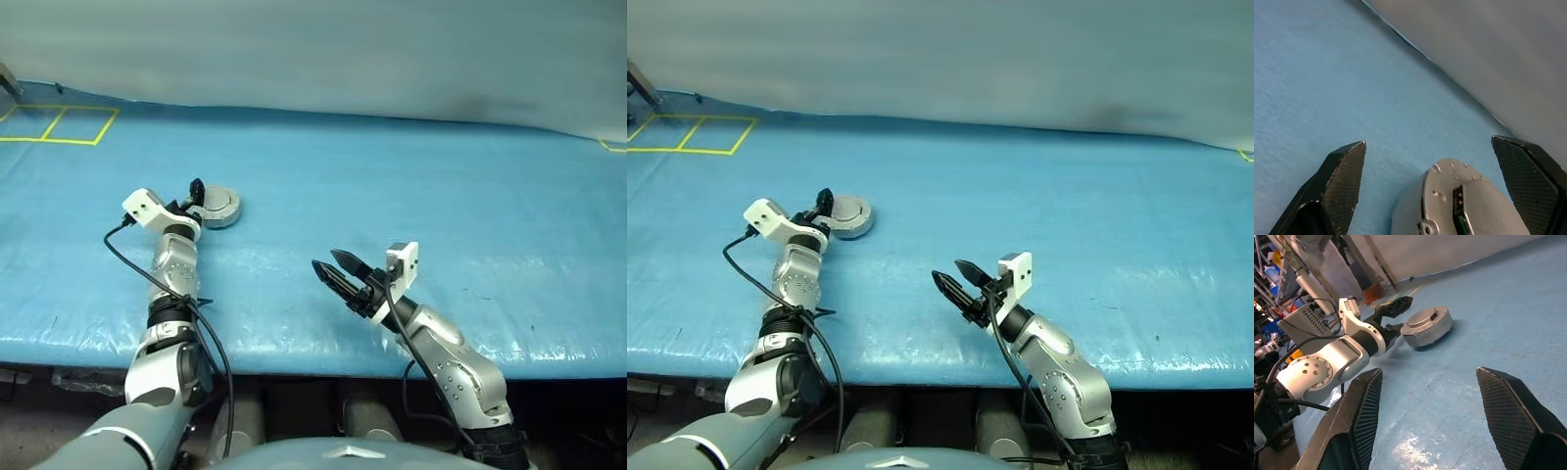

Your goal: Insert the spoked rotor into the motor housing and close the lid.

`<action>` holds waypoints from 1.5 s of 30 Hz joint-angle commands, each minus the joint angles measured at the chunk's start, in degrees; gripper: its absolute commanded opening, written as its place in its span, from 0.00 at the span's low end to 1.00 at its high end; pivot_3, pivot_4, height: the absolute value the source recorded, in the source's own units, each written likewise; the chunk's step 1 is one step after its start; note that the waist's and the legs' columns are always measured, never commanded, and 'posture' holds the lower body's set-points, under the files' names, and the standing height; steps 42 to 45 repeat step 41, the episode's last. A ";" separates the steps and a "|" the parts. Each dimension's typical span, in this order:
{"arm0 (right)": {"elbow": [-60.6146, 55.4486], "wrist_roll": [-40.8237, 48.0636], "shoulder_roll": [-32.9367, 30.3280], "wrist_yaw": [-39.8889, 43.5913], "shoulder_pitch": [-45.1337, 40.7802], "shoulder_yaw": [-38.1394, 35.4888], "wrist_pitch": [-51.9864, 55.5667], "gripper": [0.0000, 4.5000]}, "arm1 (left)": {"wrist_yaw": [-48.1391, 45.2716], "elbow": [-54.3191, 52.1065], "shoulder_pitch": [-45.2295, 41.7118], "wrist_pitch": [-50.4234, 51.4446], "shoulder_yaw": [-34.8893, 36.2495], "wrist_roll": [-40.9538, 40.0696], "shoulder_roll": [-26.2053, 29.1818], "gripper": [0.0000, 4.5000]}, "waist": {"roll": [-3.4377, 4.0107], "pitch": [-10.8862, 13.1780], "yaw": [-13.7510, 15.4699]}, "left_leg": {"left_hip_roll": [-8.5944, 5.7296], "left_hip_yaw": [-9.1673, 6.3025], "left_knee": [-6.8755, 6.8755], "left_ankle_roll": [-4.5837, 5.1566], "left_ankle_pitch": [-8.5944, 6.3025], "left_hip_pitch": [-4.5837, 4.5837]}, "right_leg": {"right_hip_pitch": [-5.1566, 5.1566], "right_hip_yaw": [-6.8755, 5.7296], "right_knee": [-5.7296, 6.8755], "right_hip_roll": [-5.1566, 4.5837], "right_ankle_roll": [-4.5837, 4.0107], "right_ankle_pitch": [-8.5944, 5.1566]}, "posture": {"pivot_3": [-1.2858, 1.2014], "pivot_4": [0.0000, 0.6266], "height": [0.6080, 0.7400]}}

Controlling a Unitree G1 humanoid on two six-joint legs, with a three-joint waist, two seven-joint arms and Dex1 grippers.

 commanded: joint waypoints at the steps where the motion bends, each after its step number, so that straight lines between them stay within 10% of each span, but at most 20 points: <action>1: -0.69 -0.88 -0.08 0.32 -0.70 -0.19 -1.11 0.72 | 1.37 -2.78 -0.37 -5.21 -0.19 2.01 1.12 0.99 | 0.00 0.00 0.03 | 0.00 0.00 0.01 0.00 0.00 0.00 | 0.00 0.00 0.00 0.00 0.00 0.01 | 0.52 0.24 1.00; 8: -0.54 -8.48 -0.99 -0.91 -0.92 0.70 -6.08 0.72 | -8.36 -9.81 0.90 -9.80 -5.28 2.67 0.64 0.99 | 0.00 -0.01 0.04 | 0.00 0.01 0.01 -0.01 0.01 0.00 | 0.00 0.00 0.00 0.00 -0.01 0.02 | 0.52 0.24 1.00; 21: -0.18 -14.35 -10.43 1.05 -2.63 -5.32 -8.30 0.72 | -48.43 -33.99 12.78 7.18 -35.96 6.70 11.41 0.99 | 0.05 -0.02 -0.94 | 0.01 0.05 0.00 -0.01 0.02 0.15 | 0.07 0.08 0.09 0.02 -0.32 -0.15 | 0.52 0.24 1.00; 26: 0.97 -16.62 -14.76 3.21 -2.38 -5.19 -8.56 0.72 | -53.05 -32.81 14.07 7.08 -40.72 10.34 13.79 0.99 | 0.06 -0.02 -0.86 | 0.02 0.08 0.01 -0.01 0.02 0.19 | 0.10 0.09 0.09 0.01 -0.21 -0.38 | 0.52 0.24 1.00; 31: 2.64 -18.62 -17.08 4.38 -2.05 -4.59 -8.03 0.99 | -55.57 -31.37 14.97 5.88 -42.61 12.77 14.62 1.00 | 0.06 -0.02 -0.86 | 0.03 0.14 0.00 0.00 0.02 0.23 | 0.10 0.14 0.10 0.01 -0.21 -0.39 | 0.52 0.24 1.00; 45: 3.00 -20.54 -16.15 3.15 -1.96 -4.66 -8.55 1.00 | -55.79 -31.28 15.34 4.85 -42.10 13.45 14.01 1.00 | 0.06 -0.02 -0.49 | 0.03 0.16 0.02 0.00 0.02 0.23 | 0.10 0.16 0.12 0.00 -0.20 -0.39 | 0.52 0.24 1.00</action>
